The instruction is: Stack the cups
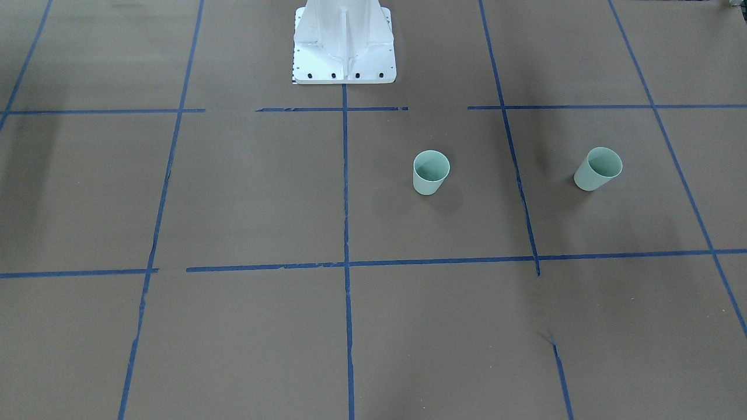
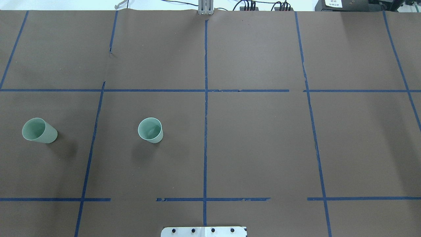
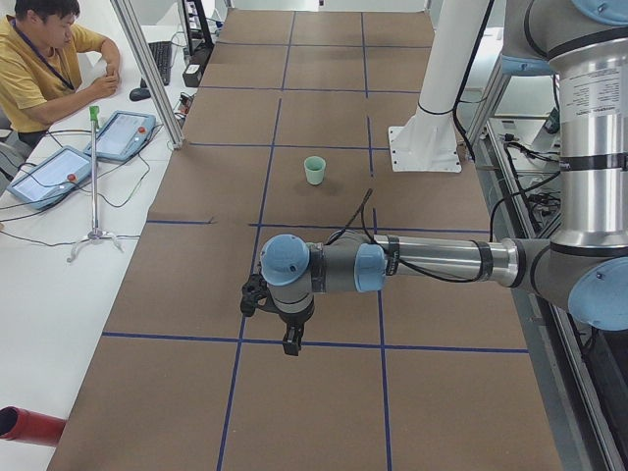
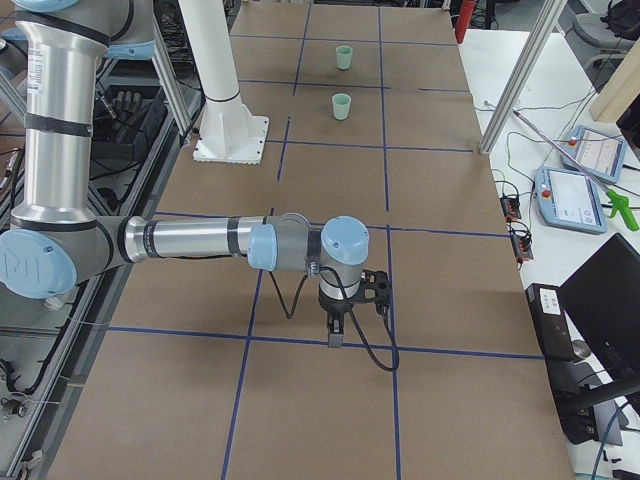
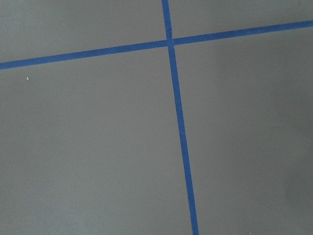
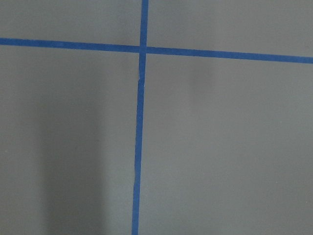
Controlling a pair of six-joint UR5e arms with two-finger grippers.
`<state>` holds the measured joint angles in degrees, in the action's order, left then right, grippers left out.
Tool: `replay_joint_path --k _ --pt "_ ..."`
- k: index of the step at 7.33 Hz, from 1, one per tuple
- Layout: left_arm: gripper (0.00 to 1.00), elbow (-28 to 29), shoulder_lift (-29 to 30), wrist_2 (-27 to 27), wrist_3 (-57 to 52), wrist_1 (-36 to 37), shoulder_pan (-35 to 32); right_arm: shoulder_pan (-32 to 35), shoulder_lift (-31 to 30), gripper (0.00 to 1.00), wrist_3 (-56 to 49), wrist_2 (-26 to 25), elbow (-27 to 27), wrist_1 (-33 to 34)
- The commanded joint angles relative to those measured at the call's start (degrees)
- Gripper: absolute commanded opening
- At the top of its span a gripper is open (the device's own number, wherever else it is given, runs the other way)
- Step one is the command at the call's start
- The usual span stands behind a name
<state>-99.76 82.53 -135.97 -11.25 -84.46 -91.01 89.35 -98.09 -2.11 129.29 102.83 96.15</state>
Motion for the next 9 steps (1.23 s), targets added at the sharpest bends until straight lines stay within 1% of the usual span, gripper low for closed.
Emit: replay_joint_path --k 1,2,3,4,5,6,7,8,9 --pt "1.00 0.4 0.0 -0.3 0.3 0.0 0.0 -0.1 0.0 1.00 0.0 0.0 0.0 0.0" --pt "1.00 0.5 0.3 -0.4 0.2 -0.1 0.0 0.0 0.0 1.00 0.0 0.0 0.0 0.0" --pt "1.00 -0.3 1.1 -0.5 0.0 -2.0 0.2 -0.1 0.0 1.00 0.0 0.0 0.0 0.0" --pt "1.00 -0.2 1.1 -1.0 1.2 -7.6 0.7 0.0 0.0 1.00 0.0 0.0 0.0 0.0" --pt "1.00 -0.5 1.1 -2.1 8.5 -8.4 2.2 -0.1 0.0 1.00 0.0 0.0 0.0 0.0" --pt "1.00 -0.7 1.1 -1.7 18.1 -13.7 6.9 0.0 0.0 1.00 0.0 0.0 0.0 0.0" --pt "1.00 -0.4 -0.5 -1.3 29.5 -25.1 11.8 -0.1 0.0 1.00 0.0 0.0 0.0 0.0" --pt "1.00 -0.2 -2.0 1.2 40.1 -34.9 16.7 -0.1 0.0 1.00 0.0 0.0 0.0 0.0" --pt "1.00 -0.2 -2.7 3.5 50.3 -42.0 21.6 0.0 0.0 1.00 0.0 0.0 0.0 0.0"
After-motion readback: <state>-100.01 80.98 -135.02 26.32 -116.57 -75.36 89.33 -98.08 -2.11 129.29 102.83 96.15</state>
